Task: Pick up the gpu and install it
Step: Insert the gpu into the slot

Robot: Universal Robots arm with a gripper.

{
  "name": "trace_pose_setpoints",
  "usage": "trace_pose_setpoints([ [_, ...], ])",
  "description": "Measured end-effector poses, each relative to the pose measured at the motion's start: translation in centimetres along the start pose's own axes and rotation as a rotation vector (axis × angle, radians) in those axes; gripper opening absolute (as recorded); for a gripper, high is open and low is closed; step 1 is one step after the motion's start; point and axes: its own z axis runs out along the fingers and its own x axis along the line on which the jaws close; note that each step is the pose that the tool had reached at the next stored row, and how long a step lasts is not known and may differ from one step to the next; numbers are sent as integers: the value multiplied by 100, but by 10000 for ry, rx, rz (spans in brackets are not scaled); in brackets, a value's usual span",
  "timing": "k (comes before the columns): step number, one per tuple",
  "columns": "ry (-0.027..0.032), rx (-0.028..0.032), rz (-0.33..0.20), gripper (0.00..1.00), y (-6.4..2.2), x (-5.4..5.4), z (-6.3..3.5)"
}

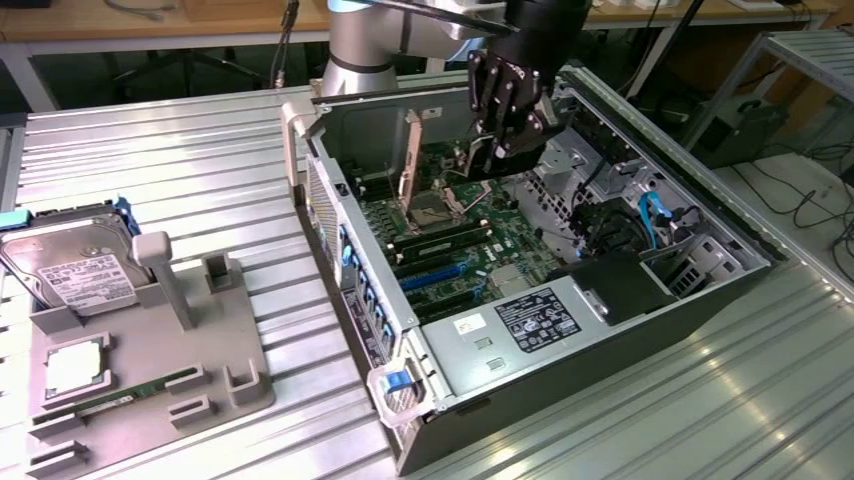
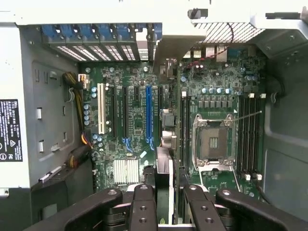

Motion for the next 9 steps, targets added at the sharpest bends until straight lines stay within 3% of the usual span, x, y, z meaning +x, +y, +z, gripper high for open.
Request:
trace_pose_setpoints([
  [1,-2,24,0,27,4,0,15],
  [6,4,12,1,27,14,12,117],
  [9,3,0,-1,27,97,13,198],
])
